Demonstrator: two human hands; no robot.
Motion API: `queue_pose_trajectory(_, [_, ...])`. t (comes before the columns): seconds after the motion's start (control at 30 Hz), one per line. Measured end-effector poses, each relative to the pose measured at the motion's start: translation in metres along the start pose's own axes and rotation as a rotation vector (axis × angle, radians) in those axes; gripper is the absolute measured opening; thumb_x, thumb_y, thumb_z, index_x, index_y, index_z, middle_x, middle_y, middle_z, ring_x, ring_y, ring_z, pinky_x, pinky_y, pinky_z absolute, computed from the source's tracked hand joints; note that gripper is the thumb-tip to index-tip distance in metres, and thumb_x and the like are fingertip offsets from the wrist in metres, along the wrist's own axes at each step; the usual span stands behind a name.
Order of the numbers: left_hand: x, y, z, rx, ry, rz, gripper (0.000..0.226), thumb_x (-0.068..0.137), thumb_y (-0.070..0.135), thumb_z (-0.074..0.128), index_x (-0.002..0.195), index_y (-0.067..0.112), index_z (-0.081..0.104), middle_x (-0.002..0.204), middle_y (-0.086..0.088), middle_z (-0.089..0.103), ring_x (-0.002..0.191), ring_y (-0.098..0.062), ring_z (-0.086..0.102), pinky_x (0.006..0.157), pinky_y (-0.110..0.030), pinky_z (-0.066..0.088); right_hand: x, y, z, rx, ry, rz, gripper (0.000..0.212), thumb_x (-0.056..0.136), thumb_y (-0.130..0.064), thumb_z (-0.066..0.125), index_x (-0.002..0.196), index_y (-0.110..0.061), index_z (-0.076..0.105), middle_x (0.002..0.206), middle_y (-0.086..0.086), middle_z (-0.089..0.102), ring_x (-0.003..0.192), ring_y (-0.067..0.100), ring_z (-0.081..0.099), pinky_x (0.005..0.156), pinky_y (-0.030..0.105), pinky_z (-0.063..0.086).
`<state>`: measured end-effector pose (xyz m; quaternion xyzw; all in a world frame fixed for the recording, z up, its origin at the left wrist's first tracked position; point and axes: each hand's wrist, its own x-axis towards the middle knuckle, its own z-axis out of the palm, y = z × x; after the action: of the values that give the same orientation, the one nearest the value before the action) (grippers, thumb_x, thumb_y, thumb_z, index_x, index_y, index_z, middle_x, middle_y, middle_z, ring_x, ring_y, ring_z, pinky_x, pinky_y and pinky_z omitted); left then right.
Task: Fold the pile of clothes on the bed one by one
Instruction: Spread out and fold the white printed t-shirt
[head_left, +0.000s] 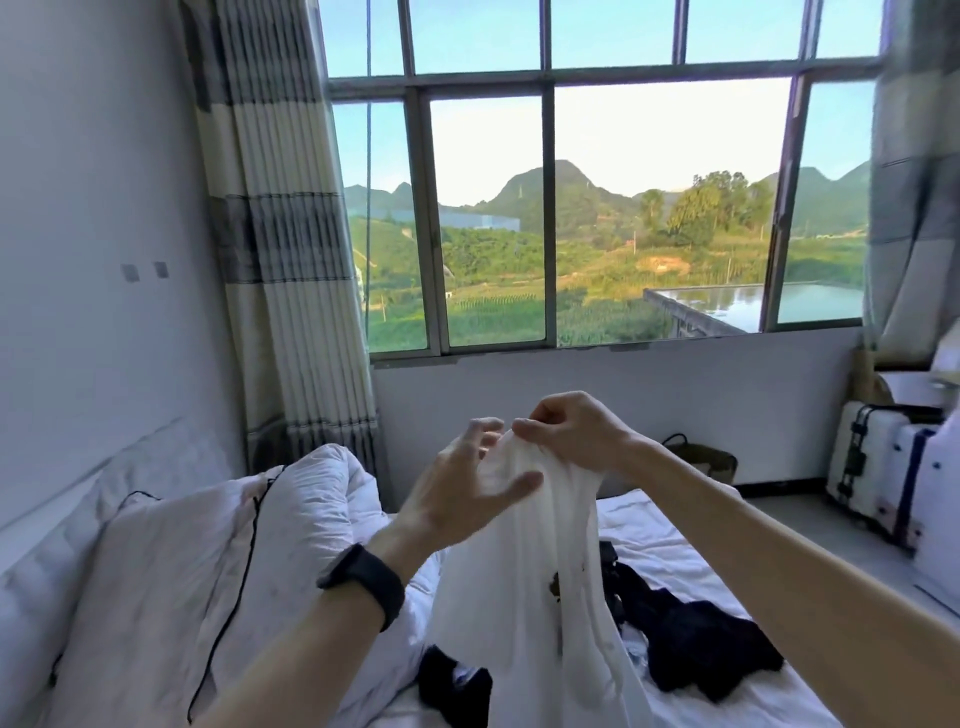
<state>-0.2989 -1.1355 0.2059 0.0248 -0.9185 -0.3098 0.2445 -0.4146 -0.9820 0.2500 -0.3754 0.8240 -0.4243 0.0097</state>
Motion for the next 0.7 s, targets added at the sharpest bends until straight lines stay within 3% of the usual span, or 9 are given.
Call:
queue_pose_trajectory(0.07, [0.009, 0.015, 0.009, 0.115, -0.03, -0.019, 0.076, 0.074, 0.063, 0.074, 0.136, 0.035, 0.04, 0.115, 0.009, 0.063, 0.103, -0.013, 0.062, 0.088, -0.036, 0.053, 0.001, -0.004, 0.001, 0.045, 0.002, -0.033, 0.021, 0.091, -0.044, 0.072, 0.079, -0.027, 0.07, 0.078, -0.01, 0.069, 0.072, 0.007, 0.062, 0.064, 0.02, 0.046])
queue_pose_trajectory(0.13, [0.025, 0.023, 0.006, 0.245, 0.059, -0.003, 0.049, 0.08, 0.058, 0.071, 0.119, 0.032, 0.056, 0.098, 0.005, 0.07, 0.091, -0.02, 0.067, 0.076, -0.036, 0.055, -0.001, -0.002, 0.0, 0.104, 0.075, -0.079, 0.019, 0.089, -0.04, 0.075, 0.078, -0.026, 0.07, 0.078, -0.008, 0.07, 0.072, 0.007, 0.062, 0.069, 0.025, 0.048])
queue_pose_trajectory(0.2, [0.037, 0.027, -0.002, 0.338, 0.142, 0.083, 0.025, 0.086, 0.051, 0.064, 0.09, 0.026, 0.064, 0.079, 0.007, 0.068, 0.079, -0.021, 0.068, 0.065, -0.032, 0.052, -0.013, 0.007, 0.003, 0.202, 0.221, -0.095, 0.021, 0.085, -0.041, 0.08, 0.08, -0.025, 0.067, 0.077, -0.009, 0.068, 0.07, 0.006, 0.059, 0.068, 0.028, 0.048])
queue_pose_trajectory(0.27, [0.049, 0.029, -0.009, 0.379, 0.178, 0.14, 0.023, 0.088, 0.042, 0.061, 0.073, 0.025, 0.055, 0.068, 0.009, 0.061, 0.073, -0.023, 0.066, 0.062, -0.031, 0.049, -0.031, 0.018, 0.013, 0.229, 0.321, -0.072, 0.037, 0.077, -0.05, 0.083, 0.091, -0.025, 0.061, 0.087, -0.009, 0.067, 0.076, 0.008, 0.062, 0.068, 0.027, 0.049])
queue_pose_trajectory(0.33, [0.059, 0.034, -0.017, 0.368, 0.181, 0.148, 0.034, 0.088, 0.046, 0.065, 0.066, 0.025, 0.05, 0.062, 0.011, 0.057, 0.068, -0.021, 0.064, 0.062, -0.032, 0.052, -0.05, 0.03, 0.029, 0.188, 0.331, 0.004, 0.054, 0.07, -0.057, 0.084, 0.104, -0.029, 0.053, 0.102, -0.011, 0.064, 0.09, 0.006, 0.063, 0.075, 0.028, 0.052])
queue_pose_trajectory(0.4, [0.072, 0.039, -0.024, 0.309, 0.196, 0.148, 0.036, 0.086, 0.055, 0.066, 0.071, 0.023, 0.059, 0.065, 0.008, 0.062, 0.068, -0.019, 0.064, 0.065, -0.035, 0.056, -0.06, 0.041, 0.044, 0.206, 0.263, 0.063, 0.057, 0.07, -0.057, 0.084, 0.108, -0.028, 0.054, 0.103, -0.01, 0.065, 0.087, 0.009, 0.066, 0.074, 0.03, 0.055])
queue_pose_trajectory(0.53, [0.085, 0.04, -0.045, 0.234, 0.279, 0.137, 0.043, 0.087, 0.052, 0.068, 0.085, 0.009, 0.067, 0.072, -0.005, 0.067, 0.069, -0.02, 0.064, 0.06, -0.033, 0.051, -0.073, 0.058, 0.064, 0.024, 0.105, 0.121, 0.019, 0.087, -0.037, 0.072, 0.092, -0.024, 0.06, 0.078, -0.003, 0.064, 0.069, 0.011, 0.058, 0.063, 0.027, 0.046])
queue_pose_trajectory(0.6, [0.083, 0.035, -0.061, 0.254, 0.336, 0.131, 0.045, 0.087, 0.05, 0.068, 0.082, 0.006, 0.066, 0.069, -0.008, 0.065, 0.065, -0.019, 0.061, 0.056, -0.029, 0.045, -0.076, 0.069, 0.066, -0.152, 0.122, 0.119, 0.016, 0.089, -0.035, 0.058, 0.092, -0.022, 0.048, 0.078, -0.003, 0.06, 0.073, 0.023, 0.057, 0.065, 0.036, 0.046])
queue_pose_trajectory(0.7, [0.079, 0.011, -0.085, 0.224, 0.336, 0.045, 0.05, 0.084, 0.056, 0.069, 0.085, 0.006, 0.069, 0.07, -0.008, 0.067, 0.065, -0.018, 0.064, 0.064, -0.032, 0.052, -0.07, 0.083, 0.052, -0.288, 0.193, 0.088, 0.019, 0.091, -0.036, 0.051, 0.09, -0.02, 0.041, 0.078, 0.004, 0.063, 0.079, 0.036, 0.061, 0.065, 0.041, 0.047])
